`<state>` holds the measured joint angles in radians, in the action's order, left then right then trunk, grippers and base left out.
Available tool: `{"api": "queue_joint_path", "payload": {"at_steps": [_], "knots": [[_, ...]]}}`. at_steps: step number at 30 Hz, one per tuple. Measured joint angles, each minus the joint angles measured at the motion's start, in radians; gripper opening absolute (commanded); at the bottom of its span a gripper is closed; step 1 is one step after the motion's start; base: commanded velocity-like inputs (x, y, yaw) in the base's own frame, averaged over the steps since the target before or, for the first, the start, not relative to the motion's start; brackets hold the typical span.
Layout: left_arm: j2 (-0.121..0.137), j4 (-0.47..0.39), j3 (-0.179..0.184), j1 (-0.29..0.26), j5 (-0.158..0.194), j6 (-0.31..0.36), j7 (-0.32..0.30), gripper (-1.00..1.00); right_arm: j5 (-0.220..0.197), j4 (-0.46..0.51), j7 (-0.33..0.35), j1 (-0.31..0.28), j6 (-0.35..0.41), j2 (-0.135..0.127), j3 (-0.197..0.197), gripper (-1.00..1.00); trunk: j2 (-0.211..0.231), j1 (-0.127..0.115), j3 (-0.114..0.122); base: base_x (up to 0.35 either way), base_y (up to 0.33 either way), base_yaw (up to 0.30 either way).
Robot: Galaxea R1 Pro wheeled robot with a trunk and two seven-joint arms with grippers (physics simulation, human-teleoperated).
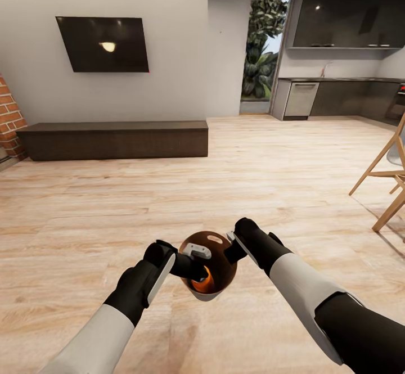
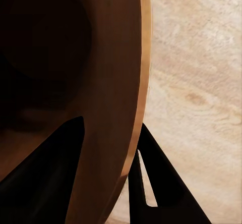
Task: Put the three can of soda from the living room inside the tash can in the kitchen.
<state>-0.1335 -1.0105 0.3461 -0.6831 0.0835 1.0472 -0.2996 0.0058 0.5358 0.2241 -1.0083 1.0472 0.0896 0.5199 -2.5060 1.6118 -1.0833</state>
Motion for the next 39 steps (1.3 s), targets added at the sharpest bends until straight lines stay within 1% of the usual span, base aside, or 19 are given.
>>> {"api": "queue_joint_path", "payload": {"at_steps": [2, 3, 5, 16, 17, 18, 21, 26, 30, 35, 39], "knots": [[0.0, 0.002, 0.0, 0.0, -0.002, 0.0, 0.012, -1.0, -0.005, 0.001, 0.0, 0.0, 0.0, 0.002, -0.001, -1.0, 0.0, 0.0, 0.0, 0.0, 0.0, 0.0], [-0.001, 0.003, 0.001, 0.0, 0.004, 0.0, 0.025, -1.0, -0.002, 0.001, 0.0, 0.0, 0.0, 0.004, -0.001, -1.0, 0.0, 0.0, 0.0, 0.0, 0.0, 0.0], [0.0, 0.003, 0.002, 0.0, -0.004, -0.004, 0.031, -1.0, 0.002, 0.001, 0.0, 0.0, 0.0, 0.006, -0.001, -1.0, 0.0, 0.0, 0.0, 0.0, 0.0, 0.0], [-0.001, 0.004, 0.025, 0.0, -0.005, -0.009, 0.043, -1.0, 0.007, 0.0, 0.0, 0.0, 0.0, 0.008, 0.001, -1.0, 0.0, 0.0, 0.0, 0.0, 0.0, 0.0], [-0.001, 0.004, 0.026, 0.0, -0.005, -0.01, 0.044, 1.0, 0.007, 0.0, 0.0, 0.0, 0.0, 0.008, 0.001, -1.0, 0.0, 0.0, 0.0, 0.0, 0.0, 0.0], [-0.001, 0.004, 0.027, 0.0, -0.016, -0.011, 0.044, 1.0, 0.01, 0.0, 0.0, -0.001, 0.0, 0.008, 0.001, -1.0, 0.0, 0.0, 0.0, 0.0, 0.0, 0.0], [-0.001, 0.004, 0.028, 0.0, -0.016, -0.018, 0.044, 1.0, 0.028, 0.0, -0.002, -0.001, -0.002, 0.007, 0.002, -1.0, 0.0, 0.0, 0.0, 0.0, 0.0, 0.0], [-0.001, 0.004, 0.028, 0.0, -0.016, -0.024, 0.044, 1.0, 0.013, 0.0, 0.0, -0.001, -0.001, 0.008, 0.001, -1.0, 0.0, 0.0, 0.0, 0.0, 0.0, 0.0], [-0.001, 0.004, 0.028, 0.0, -0.016, -0.026, 0.044, 1.0, 0.026, 0.0, -0.002, -0.001, -0.002, 0.007, 0.002, -1.0, 0.0, 0.0, 0.0, 0.0, 0.0, 0.0], [-0.001, 0.004, 0.028, 0.0, -0.016, -0.027, 0.043, 1.0, 0.015, 0.0, -0.001, -0.001, -0.001, 0.008, 0.001, -1.0, 0.0, 0.0, 0.0, 0.0, 0.0, 0.0], [-0.001, 0.005, 0.028, 0.0, -0.016, -0.027, 0.043, 1.0, 0.022, 0.0, -0.002, -0.001, -0.001, 0.008, 0.002, -1.0, 0.0, 0.0, 0.0, 0.0, 0.0, 0.0]]}}
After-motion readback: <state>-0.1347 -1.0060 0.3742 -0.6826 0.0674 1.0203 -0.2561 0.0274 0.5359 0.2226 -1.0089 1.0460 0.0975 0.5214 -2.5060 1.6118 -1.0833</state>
